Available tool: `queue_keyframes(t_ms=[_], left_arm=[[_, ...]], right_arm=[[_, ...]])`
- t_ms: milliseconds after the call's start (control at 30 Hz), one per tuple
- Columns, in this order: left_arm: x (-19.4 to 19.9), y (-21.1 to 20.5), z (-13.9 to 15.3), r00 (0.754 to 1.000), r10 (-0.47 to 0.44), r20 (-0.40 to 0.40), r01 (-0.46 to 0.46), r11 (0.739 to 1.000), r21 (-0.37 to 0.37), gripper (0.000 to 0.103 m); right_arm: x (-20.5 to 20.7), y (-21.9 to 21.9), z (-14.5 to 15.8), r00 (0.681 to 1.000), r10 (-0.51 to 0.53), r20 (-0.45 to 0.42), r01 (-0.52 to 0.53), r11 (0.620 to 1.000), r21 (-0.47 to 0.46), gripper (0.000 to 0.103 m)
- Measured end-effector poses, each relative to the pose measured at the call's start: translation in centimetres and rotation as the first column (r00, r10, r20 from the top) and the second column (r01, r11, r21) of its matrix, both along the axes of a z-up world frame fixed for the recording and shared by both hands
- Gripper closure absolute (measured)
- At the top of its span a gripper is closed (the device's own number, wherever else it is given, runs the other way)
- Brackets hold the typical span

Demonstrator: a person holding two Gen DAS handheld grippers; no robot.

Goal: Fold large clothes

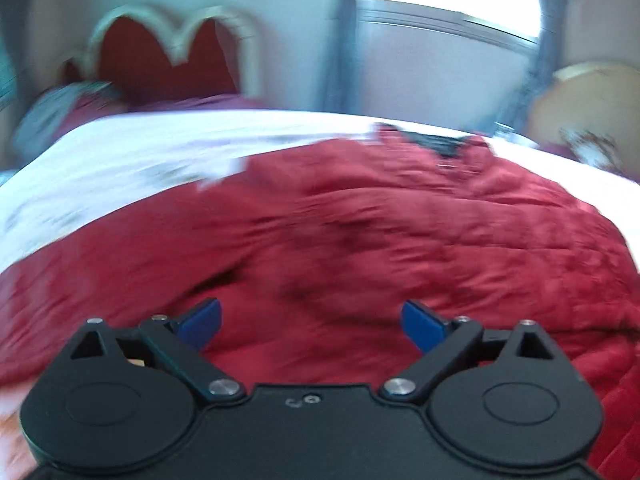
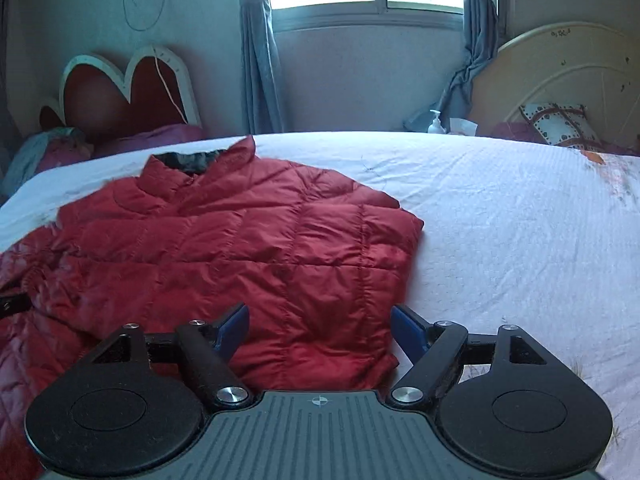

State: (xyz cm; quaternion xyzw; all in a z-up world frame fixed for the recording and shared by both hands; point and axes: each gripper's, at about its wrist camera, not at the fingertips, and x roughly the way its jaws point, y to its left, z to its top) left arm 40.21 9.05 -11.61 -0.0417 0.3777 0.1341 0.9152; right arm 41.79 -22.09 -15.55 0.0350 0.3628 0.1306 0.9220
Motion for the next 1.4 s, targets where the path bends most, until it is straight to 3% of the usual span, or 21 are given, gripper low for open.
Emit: queue_keyframes(t_ms=[67, 133, 167, 267, 333, 400, 600, 633, 700, 733, 767, 800, 833, 967, 1033, 1067, 1167, 1233, 1300, 1400], left_arm=[[-3.1, 4.0, 0.3, 0.993, 0.121, 0.0, -0.121, 0.992, -0.032, 0.02], [-6.8, 8.8, 0.3, 0.964, 0.265, -0.004, -0.264, 0.959, -0.104, 0.039], [-8.8, 11.1, 0.2, 0.943, 0.332, -0.005, -0.329, 0.933, -0.143, 0.043], [-14.7, 17.4, 0.2, 0.854, 0.52, 0.015, -0.504, 0.833, -0.229, 0.043], [-17.5, 20.4, -0.4, 0.804, 0.595, 0.004, -0.565, 0.765, -0.31, 0.043], [-19.7, 22.9, -1.0, 0.764, 0.645, 0.004, -0.587, 0.698, -0.411, 0.043], [-20.6, 27.3, -1.7, 0.723, 0.69, 0.047, -0.543, 0.609, -0.578, 0.032], [-20.7, 27.9, -1.8, 0.714, 0.698, 0.054, -0.538, 0.596, -0.596, 0.034], [-20.7, 29.4, -2.0, 0.696, 0.715, 0.066, -0.537, 0.578, -0.614, 0.051], [-20.5, 29.8, -1.9, 0.695, 0.716, 0.067, -0.538, 0.579, -0.612, 0.085], [-20.0, 30.4, -2.0, 0.7, 0.711, 0.069, -0.527, 0.58, -0.621, 0.094], [-19.5, 30.5, -1.6, 0.7, 0.708, 0.091, -0.512, 0.587, -0.627, 0.094], [-19.0, 30.1, -0.7, 0.708, 0.693, 0.134, -0.492, 0.621, -0.61, 0.094], [-14.6, 26.0, 3.4, 0.806, 0.524, 0.276, -0.344, 0.793, -0.503, 0.095], [-11.3, 22.6, 5.2, 0.856, 0.41, 0.314, -0.24, 0.854, -0.462, 0.095], [-9.8, 20.9, 5.8, 0.874, 0.362, 0.324, -0.195, 0.872, -0.449, 0.095], [-5.1, 14.3, 7.3, 0.924, 0.18, 0.337, -0.035, 0.919, -0.393, 0.095], [-2.3, 9.7, 7.4, 0.943, 0.056, 0.329, 0.065, 0.936, -0.346, 0.095], [0.2, 4.7, 7.0, 0.952, -0.068, 0.298, 0.16, 0.942, -0.296, 0.095], [3.6, -2.6, 5.2, 0.944, -0.237, 0.229, 0.292, 0.924, -0.246, 0.095]], right_arm=[[-0.6, 0.0, 0.2, 1.0, -0.018, -0.003, 0.019, 0.999, 0.028, 0.029], [-1.0, 0.2, 0.2, 0.999, -0.039, -0.03, 0.041, 0.998, 0.052, 0.048], [-1.2, 0.4, 0.1, 0.998, -0.049, -0.047, 0.052, 0.997, 0.059, 0.05], [-2.1, 1.5, 0.2, 0.995, -0.06, -0.073, 0.065, 0.996, 0.062, 0.051], [-3.0, 2.6, 0.3, 0.995, -0.063, -0.08, 0.067, 0.997, 0.048, 0.051], [-3.9, 3.8, 0.5, 0.994, -0.069, -0.089, 0.073, 0.996, 0.049, 0.051], [-5.3, 6.4, 1.6, 0.983, -0.132, -0.129, 0.148, 0.981, 0.124, 0.051], [-5.4, 6.8, 2.0, 0.982, -0.142, -0.123, 0.158, 0.98, 0.125, 0.051], [-5.7, 7.5, 2.6, 0.983, -0.153, -0.105, 0.165, 0.979, 0.116, 0.051], [-5.8, 7.7, 2.9, 0.983, -0.158, -0.099, 0.169, 0.979, 0.113, 0.051], [-5.9, 7.8, 3.2, 0.983, -0.161, -0.093, 0.171, 0.979, 0.111, 0.051], [-6.0, 7.8, 3.5, 0.982, -0.166, -0.088, 0.175, 0.978, 0.111, 0.051], [-6.0, 7.8, 3.7, 0.982, -0.171, -0.085, 0.18, 0.978, 0.11, 0.051], [-6.3, 6.9, 4.1, 0.976, -0.202, -0.076, 0.21, 0.97, 0.119, 0.051], [-6.4, 6.2, 4.1, 0.973, -0.22, -0.078, 0.228, 0.965, 0.131, 0.051], [-6.3, 5.9, 4.1, 0.971, -0.226, -0.077, 0.234, 0.962, 0.14, 0.051], [-6.0, 4.7, 3.7, 0.965, -0.249, -0.078, 0.259, 0.95, 0.172, 0.051], [-5.7, 3.7, 3.4, 0.961, -0.263, -0.087, 0.276, 0.94, 0.201, 0.051], [-5.5, 2.7, 3.2, 0.958, -0.27, -0.093, 0.285, 0.932, 0.225, 0.051], [-5.4, 1.1, 3.0, 0.958, -0.274, -0.09, 0.288, 0.925, 0.247, 0.051]])
